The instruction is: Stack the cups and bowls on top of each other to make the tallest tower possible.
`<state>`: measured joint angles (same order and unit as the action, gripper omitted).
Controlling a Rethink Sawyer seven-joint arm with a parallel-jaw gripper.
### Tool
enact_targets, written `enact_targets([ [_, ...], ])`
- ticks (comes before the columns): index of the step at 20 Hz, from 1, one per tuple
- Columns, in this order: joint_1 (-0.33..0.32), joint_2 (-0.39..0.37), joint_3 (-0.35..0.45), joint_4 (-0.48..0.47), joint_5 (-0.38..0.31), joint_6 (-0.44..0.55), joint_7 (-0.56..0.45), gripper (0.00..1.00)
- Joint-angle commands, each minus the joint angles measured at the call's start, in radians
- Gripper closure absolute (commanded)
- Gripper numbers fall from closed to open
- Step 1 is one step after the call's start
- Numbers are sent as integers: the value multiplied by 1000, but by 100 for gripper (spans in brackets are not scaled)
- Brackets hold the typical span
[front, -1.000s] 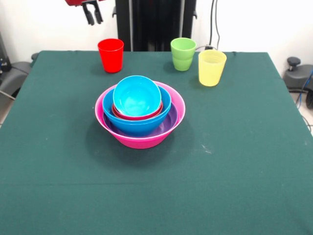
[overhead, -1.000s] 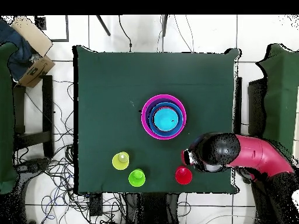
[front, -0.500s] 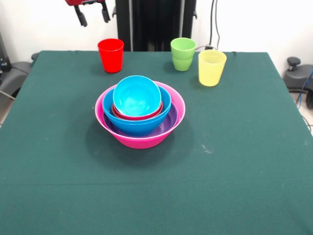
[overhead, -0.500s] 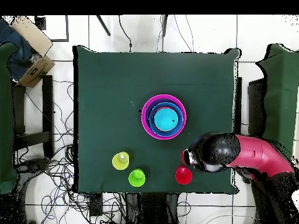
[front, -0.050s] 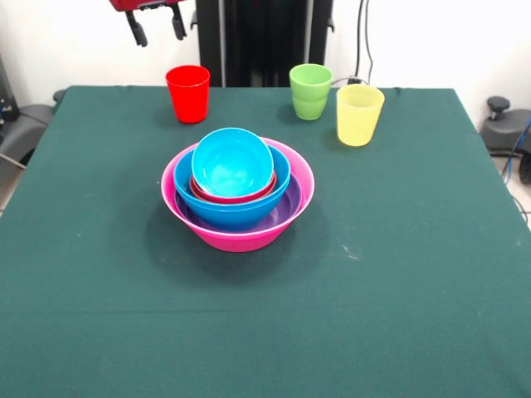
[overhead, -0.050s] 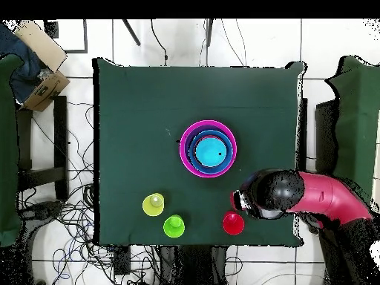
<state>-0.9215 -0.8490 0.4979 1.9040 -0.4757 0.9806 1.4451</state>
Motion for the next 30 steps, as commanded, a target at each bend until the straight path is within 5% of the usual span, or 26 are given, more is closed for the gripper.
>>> enact_targets([
  [1, 15, 85, 24, 35, -115, -143, -77, 0],
  [30, 17, 132, -14, 105, -213, -330, -21, 0],
])
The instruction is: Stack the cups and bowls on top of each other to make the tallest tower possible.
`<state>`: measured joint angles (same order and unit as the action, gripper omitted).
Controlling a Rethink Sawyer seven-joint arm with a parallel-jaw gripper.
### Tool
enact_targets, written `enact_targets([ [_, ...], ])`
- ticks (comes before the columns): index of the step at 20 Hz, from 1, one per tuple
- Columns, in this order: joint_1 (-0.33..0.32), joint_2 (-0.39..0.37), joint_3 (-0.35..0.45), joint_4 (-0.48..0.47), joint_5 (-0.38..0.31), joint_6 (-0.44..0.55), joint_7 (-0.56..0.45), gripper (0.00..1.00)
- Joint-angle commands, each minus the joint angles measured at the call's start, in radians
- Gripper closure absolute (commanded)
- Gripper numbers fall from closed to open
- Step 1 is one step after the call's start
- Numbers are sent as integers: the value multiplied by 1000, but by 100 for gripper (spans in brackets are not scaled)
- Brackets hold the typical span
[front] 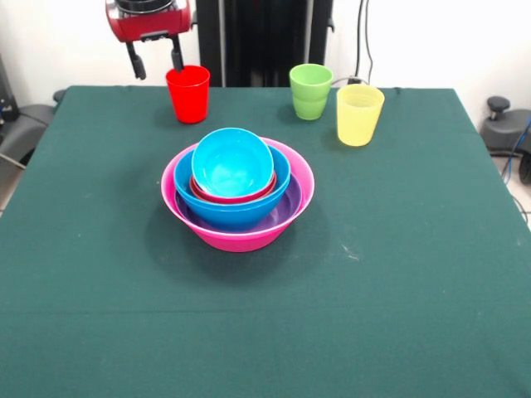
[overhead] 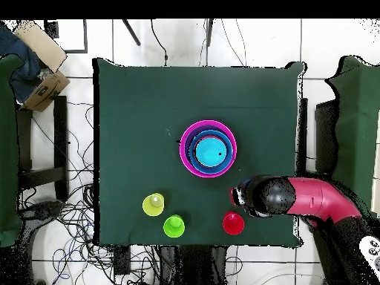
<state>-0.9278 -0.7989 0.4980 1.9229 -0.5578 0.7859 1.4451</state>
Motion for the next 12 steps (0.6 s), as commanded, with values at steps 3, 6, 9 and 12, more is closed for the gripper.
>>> enact_targets([
  [3, 24, 92, -24, 98, -151, -167, -7, 0],
  [6, 29, 105, -36, 109, -173, -204, 15, 0],
  [9, 44, 120, -55, 117, -195, -240, 47, 0],
  [12, 66, 130, -77, 125, -203, -260, 78, 0],
])
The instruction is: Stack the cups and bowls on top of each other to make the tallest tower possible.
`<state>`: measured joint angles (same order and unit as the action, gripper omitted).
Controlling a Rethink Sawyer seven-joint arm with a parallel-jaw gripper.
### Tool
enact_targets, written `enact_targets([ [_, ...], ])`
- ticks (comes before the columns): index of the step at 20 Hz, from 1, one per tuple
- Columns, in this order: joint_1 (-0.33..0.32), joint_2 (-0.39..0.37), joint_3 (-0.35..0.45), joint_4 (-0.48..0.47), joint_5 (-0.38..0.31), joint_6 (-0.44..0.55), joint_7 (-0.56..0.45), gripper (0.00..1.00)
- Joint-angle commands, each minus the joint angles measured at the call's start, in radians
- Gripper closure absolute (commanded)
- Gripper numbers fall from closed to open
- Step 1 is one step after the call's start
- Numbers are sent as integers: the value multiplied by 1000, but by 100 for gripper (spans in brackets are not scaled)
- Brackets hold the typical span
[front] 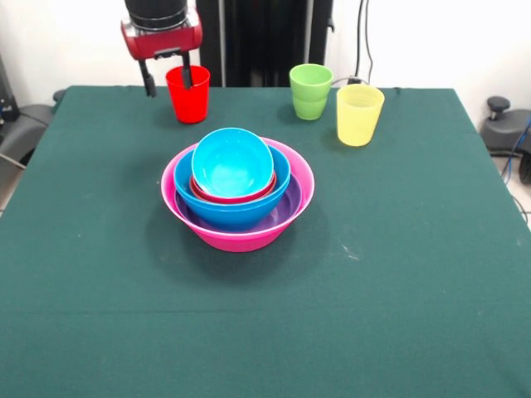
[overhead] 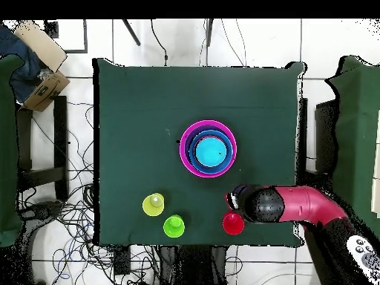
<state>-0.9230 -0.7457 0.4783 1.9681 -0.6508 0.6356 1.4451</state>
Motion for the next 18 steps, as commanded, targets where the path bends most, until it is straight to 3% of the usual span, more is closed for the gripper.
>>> enact_targets([
  [1, 61, 75, -61, 86, -106, -113, 80, 0],
  [10, 92, 134, -141, 92, -148, -212, 112, 0],
  [18, 62, 104, -115, 87, -89, -150, 35, 0],
])
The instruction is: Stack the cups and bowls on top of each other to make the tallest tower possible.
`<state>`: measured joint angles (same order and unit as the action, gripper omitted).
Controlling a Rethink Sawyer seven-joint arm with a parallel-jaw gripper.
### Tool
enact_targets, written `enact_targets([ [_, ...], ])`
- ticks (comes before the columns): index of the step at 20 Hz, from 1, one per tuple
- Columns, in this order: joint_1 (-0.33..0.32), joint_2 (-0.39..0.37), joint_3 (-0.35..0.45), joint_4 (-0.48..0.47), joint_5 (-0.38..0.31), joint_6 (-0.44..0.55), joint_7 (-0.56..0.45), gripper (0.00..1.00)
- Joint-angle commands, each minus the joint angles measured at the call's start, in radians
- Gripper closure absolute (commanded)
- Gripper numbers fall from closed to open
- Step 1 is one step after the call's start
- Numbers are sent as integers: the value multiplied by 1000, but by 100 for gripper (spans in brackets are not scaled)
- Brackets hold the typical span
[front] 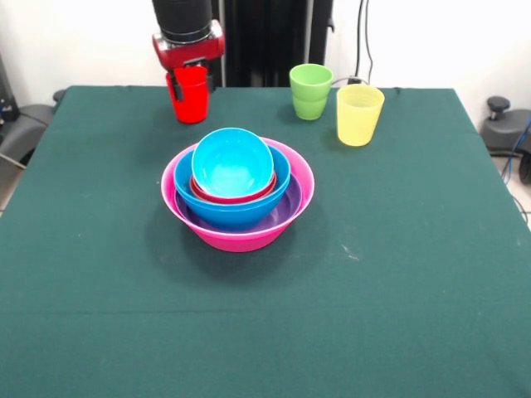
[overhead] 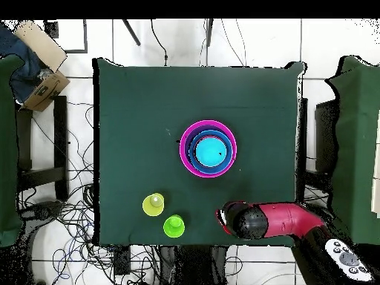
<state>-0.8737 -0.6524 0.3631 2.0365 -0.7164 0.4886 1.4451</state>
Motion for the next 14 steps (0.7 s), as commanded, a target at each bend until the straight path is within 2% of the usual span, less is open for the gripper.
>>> enact_targets([
  [1, 8, 2, 9, 17, -11, 13, 25, 0],
  [4, -3, -40, 38, 26, 32, 66, -3, 0],
  [8, 10, -124, 101, 3, 155, 196, -34, 0],
  [9, 12, -164, 122, -1, 202, 250, -49, 0],
  [14, 65, -294, 159, -105, 347, 589, -121, 0],
])
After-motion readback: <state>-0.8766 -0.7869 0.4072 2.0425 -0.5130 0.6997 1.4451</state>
